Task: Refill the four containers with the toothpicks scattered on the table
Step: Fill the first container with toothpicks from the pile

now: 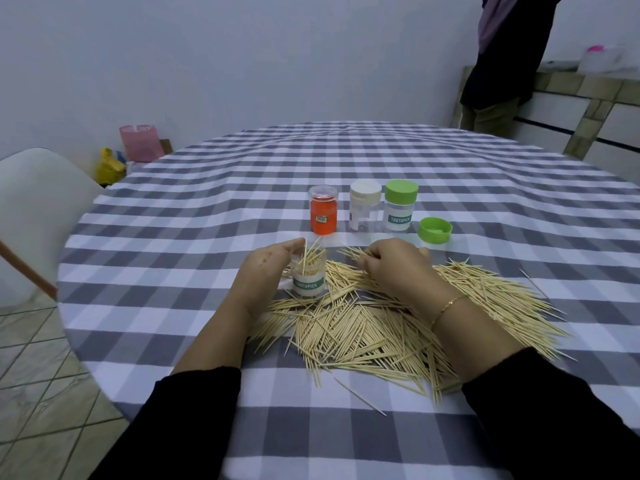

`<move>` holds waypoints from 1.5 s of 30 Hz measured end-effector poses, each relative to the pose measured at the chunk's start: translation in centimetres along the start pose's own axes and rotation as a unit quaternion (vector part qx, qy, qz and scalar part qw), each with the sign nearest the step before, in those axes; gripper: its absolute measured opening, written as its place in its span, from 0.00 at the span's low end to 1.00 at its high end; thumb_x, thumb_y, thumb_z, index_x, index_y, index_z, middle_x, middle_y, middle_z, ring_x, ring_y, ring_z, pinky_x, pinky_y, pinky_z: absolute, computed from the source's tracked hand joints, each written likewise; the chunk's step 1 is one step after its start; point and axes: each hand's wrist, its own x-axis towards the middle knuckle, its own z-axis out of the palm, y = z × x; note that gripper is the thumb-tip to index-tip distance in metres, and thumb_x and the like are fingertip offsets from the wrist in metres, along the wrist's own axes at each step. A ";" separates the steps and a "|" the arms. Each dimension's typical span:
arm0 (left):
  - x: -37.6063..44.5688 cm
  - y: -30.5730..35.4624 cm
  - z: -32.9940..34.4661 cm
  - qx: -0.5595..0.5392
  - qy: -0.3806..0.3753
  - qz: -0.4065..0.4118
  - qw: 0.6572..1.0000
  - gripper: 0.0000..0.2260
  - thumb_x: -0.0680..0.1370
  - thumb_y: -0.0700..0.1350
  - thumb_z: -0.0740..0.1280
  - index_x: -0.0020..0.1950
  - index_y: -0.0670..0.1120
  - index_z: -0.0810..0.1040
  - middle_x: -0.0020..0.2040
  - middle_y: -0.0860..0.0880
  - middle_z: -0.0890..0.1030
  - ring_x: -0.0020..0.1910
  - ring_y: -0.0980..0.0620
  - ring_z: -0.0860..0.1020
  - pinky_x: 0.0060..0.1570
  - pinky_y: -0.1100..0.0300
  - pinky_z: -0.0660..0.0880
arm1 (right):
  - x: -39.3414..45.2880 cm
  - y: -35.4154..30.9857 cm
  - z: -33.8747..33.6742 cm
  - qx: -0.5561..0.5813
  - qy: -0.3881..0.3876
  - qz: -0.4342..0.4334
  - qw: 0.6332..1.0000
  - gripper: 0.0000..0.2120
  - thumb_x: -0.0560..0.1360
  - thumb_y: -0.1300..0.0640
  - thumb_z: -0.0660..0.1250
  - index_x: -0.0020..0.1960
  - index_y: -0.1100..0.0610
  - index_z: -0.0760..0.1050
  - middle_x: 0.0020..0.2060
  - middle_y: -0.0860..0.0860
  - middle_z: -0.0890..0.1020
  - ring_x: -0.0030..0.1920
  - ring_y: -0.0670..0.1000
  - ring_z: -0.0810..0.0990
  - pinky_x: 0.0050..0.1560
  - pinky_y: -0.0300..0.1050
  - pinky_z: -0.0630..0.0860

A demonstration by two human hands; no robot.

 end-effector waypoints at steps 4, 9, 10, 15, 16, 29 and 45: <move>0.0 -0.1 -0.1 0.039 -0.013 0.026 0.999 0.19 0.82 0.37 0.52 0.67 0.49 0.75 0.52 0.63 0.74 0.50 0.71 0.71 0.40 0.85 0.63 | 0.0 -0.6 -0.2 0.147 0.021 0.012 0.989 0.13 0.79 0.51 0.61 0.41 0.53 0.79 0.38 0.49 0.82 0.46 0.53 0.77 0.60 0.56 0.68; -0.5 0.0 -0.3 0.027 -0.004 0.039 0.999 0.17 0.83 0.40 0.52 0.64 0.51 0.76 0.49 0.66 0.74 0.48 0.71 0.70 0.40 0.84 0.65 | -0.3 -2.0 -0.9 0.362 0.029 0.006 0.932 0.12 0.80 0.54 0.61 0.43 0.57 0.80 0.42 0.54 0.84 0.41 0.52 0.78 0.45 0.46 0.74; -0.6 0.0 -0.3 0.025 -0.001 0.040 0.999 0.17 0.83 0.41 0.53 0.63 0.52 0.77 0.48 0.67 0.73 0.48 0.70 0.71 0.40 0.83 0.65 | -0.3 -2.4 -1.0 0.403 0.026 0.007 0.915 0.11 0.80 0.55 0.61 0.42 0.54 0.78 0.42 0.53 0.84 0.41 0.51 0.77 0.44 0.45 0.74; -0.5 0.2 0.0 -0.047 -0.002 0.010 0.999 0.14 0.83 0.42 0.57 0.62 0.47 0.80 0.48 0.64 0.77 0.52 0.63 0.75 0.37 0.83 0.67 | 0.1 -4.0 -0.4 0.539 0.023 -0.002 0.842 0.09 0.80 0.57 0.60 0.45 0.53 0.77 0.38 0.48 0.83 0.42 0.46 0.79 0.50 0.43 0.74; -0.5 0.2 0.0 -0.059 -0.014 0.006 0.998 0.15 0.81 0.43 0.58 0.65 0.47 0.78 0.50 0.61 0.79 0.54 0.63 0.75 0.38 0.82 0.68 | 0.2 -4.3 -0.3 0.562 0.024 -0.008 0.827 0.08 0.80 0.57 0.60 0.46 0.54 0.77 0.38 0.48 0.82 0.42 0.46 0.79 0.51 0.43 0.76; -0.3 -1.4 0.2 0.057 -0.031 0.025 0.998 0.29 0.57 0.74 0.72 0.56 0.81 0.67 0.61 0.62 0.76 0.67 0.53 0.71 0.68 0.45 0.65 | 0.0 -6.9 1.1 0.616 -0.021 -0.025 0.787 0.07 0.80 0.56 0.61 0.51 0.54 0.77 0.47 0.51 0.83 0.43 0.48 0.81 0.48 0.51 0.80; -0.8 -0.7 -0.1 0.075 -0.006 0.040 0.996 0.28 0.57 0.72 0.71 0.57 0.79 0.69 0.57 0.67 0.73 0.68 0.53 0.68 0.68 0.44 0.64 | -0.9 -5.2 2.5 0.566 -0.045 -0.020 0.823 0.18 0.78 0.56 0.64 0.68 0.50 0.72 0.64 0.47 0.74 0.56 0.42 0.75 0.46 0.32 0.74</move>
